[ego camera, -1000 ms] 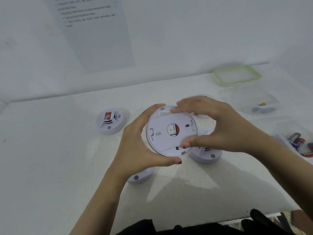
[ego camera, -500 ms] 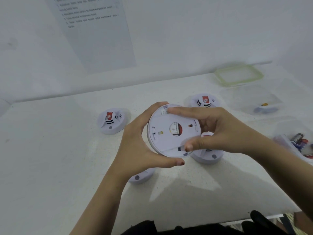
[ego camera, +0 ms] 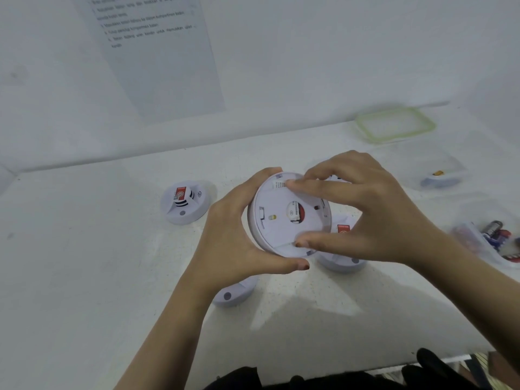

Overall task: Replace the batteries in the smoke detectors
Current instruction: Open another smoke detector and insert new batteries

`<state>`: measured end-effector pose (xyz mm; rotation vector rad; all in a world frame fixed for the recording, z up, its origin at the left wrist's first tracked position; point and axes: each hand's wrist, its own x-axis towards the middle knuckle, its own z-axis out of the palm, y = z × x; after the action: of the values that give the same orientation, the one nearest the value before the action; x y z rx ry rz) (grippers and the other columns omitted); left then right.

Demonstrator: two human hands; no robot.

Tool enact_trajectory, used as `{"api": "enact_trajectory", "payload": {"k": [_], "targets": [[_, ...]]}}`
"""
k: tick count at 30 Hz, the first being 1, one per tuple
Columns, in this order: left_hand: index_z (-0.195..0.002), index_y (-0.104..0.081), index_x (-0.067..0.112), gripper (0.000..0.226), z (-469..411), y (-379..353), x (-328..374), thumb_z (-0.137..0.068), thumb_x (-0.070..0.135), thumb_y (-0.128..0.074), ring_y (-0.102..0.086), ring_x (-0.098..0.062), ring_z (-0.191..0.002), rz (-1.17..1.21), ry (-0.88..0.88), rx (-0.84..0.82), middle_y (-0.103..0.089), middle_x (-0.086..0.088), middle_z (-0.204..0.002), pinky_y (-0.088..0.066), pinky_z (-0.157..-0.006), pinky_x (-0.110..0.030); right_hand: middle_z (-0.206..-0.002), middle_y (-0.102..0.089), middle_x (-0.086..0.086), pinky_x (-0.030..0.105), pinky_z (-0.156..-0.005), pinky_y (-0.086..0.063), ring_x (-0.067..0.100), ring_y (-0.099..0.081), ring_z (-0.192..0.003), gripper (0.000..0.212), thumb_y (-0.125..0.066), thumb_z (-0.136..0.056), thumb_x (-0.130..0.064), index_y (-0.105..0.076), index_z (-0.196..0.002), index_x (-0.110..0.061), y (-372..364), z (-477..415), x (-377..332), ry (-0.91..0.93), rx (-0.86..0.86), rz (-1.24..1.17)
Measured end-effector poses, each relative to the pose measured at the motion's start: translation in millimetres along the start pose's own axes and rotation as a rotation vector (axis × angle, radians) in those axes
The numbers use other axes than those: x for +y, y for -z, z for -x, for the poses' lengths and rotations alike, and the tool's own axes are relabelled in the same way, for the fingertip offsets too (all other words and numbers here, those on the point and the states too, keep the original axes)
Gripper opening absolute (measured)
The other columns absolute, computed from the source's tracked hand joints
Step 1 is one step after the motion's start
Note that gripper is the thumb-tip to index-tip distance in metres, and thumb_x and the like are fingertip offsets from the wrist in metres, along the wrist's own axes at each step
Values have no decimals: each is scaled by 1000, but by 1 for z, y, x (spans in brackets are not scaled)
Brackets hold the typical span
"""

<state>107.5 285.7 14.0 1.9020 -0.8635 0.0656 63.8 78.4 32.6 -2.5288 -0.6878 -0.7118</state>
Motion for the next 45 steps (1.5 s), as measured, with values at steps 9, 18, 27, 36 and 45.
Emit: {"api": "enact_trajectory", "payload": {"k": [9, 18, 27, 36, 45], "targets": [[-134, -53, 13, 102, 1, -5, -4, -44, 46, -91, -59, -14, -116, -66, -10, 39, -63, 7, -124, -51, -95, -32, -95, -66, -1, 32, -80, -35, 20, -55, -81, 58, -70, -69, -62, -72, -108, -19, -5, 5, -2, -25, 69, 79], [-130, -52, 23, 97, 5, -12, -3, -44, 57, -83, -58, -2, -111, -100, -35, 89, -61, 18, -119, -47, -94, -19, -93, -67, 0, 25, -81, -27, 17, -49, -80, 58, -68, -67, -61, -73, -104, -18, -13, 9, -4, -52, 102, 101], [-128, -58, 11, 98, 8, -16, -6, -44, 54, -85, -61, -10, -109, -123, -27, 120, -65, 9, -118, -51, -90, -25, -94, -67, 5, 27, -82, -31, 27, -58, -82, 58, -67, -66, -56, -72, -105, -14, -15, 10, -9, -84, 94, 109], [-132, -51, 19, 96, 5, -17, -7, -49, 57, -82, -55, 1, -115, -130, -27, 156, -60, 14, -126, -45, -95, -14, -123, -56, -2, 29, -98, -33, 14, -46, -113, 61, -63, -74, -59, -61, -124, -23, -12, 9, -6, -177, -7, -39], [-137, -35, 36, 102, 0, -19, -7, -50, 53, -85, -49, -4, -124, -114, -2, 159, -48, 20, -134, -46, -99, -22, -123, -47, -35, 12, -87, -47, -14, -44, -116, 67, -68, -74, -60, -43, -132, -40, -10, 0, -24, -456, -48, -451]]}}
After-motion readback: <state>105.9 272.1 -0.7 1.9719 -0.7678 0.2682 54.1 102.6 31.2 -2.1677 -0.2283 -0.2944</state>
